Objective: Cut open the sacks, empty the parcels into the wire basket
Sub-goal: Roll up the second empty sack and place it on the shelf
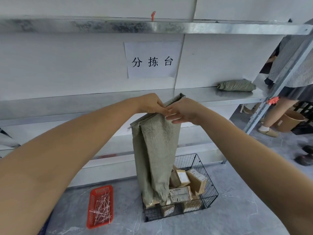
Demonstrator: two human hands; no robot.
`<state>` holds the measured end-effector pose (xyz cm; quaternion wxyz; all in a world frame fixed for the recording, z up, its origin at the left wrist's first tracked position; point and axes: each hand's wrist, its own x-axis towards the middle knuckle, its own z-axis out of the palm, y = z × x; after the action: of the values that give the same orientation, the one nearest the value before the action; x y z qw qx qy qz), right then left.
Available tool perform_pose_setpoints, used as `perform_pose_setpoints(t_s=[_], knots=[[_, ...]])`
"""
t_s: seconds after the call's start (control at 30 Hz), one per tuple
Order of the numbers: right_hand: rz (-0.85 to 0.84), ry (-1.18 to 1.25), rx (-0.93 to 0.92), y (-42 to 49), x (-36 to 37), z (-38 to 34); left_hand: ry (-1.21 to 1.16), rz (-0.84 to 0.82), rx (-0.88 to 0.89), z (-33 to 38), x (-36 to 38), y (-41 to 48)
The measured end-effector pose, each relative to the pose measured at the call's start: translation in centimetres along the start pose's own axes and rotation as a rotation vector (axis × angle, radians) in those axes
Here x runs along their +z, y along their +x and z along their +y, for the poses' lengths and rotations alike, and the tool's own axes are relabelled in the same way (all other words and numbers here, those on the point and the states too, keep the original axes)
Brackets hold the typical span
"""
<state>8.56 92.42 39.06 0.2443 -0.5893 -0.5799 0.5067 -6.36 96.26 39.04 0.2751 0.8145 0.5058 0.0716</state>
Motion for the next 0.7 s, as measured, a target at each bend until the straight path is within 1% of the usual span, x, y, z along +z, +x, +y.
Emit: perform_pose_setpoints(t_s=[0.07, 0.1, 0.13, 0.17, 0.2, 0.23, 0.27, 0.3, 0.33, 0.37, 0.43, 0.5, 0.57, 0.63, 0.7], knots=[[-0.014, -0.003, -0.003, -0.1, -0.3, 0.0, 0.150, -0.008, 0.058, 0.4, -0.1, -0.3], [0.021, -0.024, -0.022, -0.2, -0.3, 0.0, 0.235, 0.003, 0.073, 0.6, -0.1, -0.3], [0.101, -0.087, -0.073, 0.0, -0.6, 0.2, 0.291, 0.018, 0.076, 0.6, -0.1, -0.3], [0.221, -0.234, -0.146, 0.3, -1.0, 0.4, 0.314, 0.030, 0.078, 0.6, -0.1, -0.2], [0.338, -0.455, -0.219, 0.7, -1.6, 0.7, 0.322, 0.034, 0.079, 0.7, -0.2, -0.2], [0.403, -0.685, -0.262, 0.9, -2.2, 0.9, 0.323, 0.041, 0.087, 0.7, -0.2, -0.2], [0.385, -0.860, -0.261, 1.1, -2.7, 1.2, 0.318, 0.051, 0.095, 0.8, -0.3, -0.4], [0.326, -0.980, -0.230, 1.1, -3.2, 1.4, 0.308, 0.062, 0.105, 0.8, -0.4, -0.4], [0.256, -1.041, -0.195, 1.3, -3.6, 1.5, 0.297, 0.070, 0.115, 0.9, -0.6, -0.5], [0.205, -1.069, -0.182, 1.6, -4.0, 1.7, 0.284, 0.076, 0.125, 0.9, -0.8, -0.6], [0.171, -1.063, -0.204, 1.8, -4.5, 1.9, 0.271, 0.090, 0.127, 0.9, -1.1, -0.7], [0.209, -0.997, -0.235, 1.7, -5.1, 1.9, 0.285, 0.141, 0.120, 0.7, -1.3, -0.9], [0.279, -0.881, -0.290, 1.3, -5.5, 1.9, 0.313, 0.240, 0.107, 0.0, -1.4, -0.9], [0.350, -0.781, -0.344, 0.9, -5.6, 2.0, 0.344, 0.325, 0.064, -0.8, -1.5, -0.9], [0.365, -0.736, -0.385, 0.5, -5.7, 2.0, 0.390, 0.360, 0.006, -1.3, -1.6, -0.9]])
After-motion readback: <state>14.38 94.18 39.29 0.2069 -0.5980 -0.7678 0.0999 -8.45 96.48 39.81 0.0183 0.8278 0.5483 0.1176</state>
